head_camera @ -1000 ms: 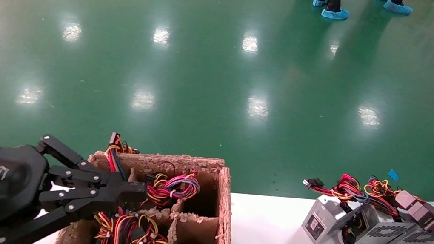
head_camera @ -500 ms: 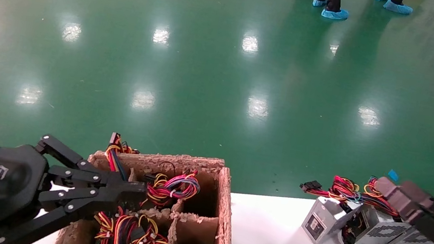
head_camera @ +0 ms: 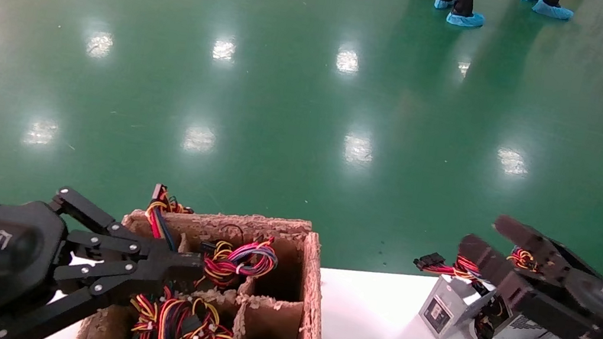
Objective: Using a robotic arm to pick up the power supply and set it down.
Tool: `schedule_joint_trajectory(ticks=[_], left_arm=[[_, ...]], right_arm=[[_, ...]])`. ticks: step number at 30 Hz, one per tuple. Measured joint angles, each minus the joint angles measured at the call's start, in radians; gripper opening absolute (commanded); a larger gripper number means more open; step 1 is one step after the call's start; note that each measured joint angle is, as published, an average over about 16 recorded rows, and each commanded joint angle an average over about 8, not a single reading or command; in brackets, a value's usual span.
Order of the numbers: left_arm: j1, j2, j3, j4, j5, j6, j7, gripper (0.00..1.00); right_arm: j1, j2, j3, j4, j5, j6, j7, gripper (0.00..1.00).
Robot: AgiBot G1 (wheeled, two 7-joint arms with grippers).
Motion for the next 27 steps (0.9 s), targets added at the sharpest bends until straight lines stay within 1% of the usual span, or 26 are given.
schedule_joint_trajectory(ticks=[5,6,27], left_arm=[[0.000,0.000,0.000,0.000,0.000,0.000,0.000,0.92],[0.000,0.000,0.000,0.000,0.000,0.000,0.000,1.00],[0.000,0.000,0.000,0.000,0.000,0.000,0.000,1.00]], right_arm=[[0.082,-0.009,-0.044,-0.004,-0.023,-0.063,-0.017,1.00],[0.098,-0.011,-0.053,-0.005,-0.028,-0.075,-0.020,1.00],[0.444,-0.050,-0.240,-0.022,-0.125,-0.342,-0.093,1.00]])
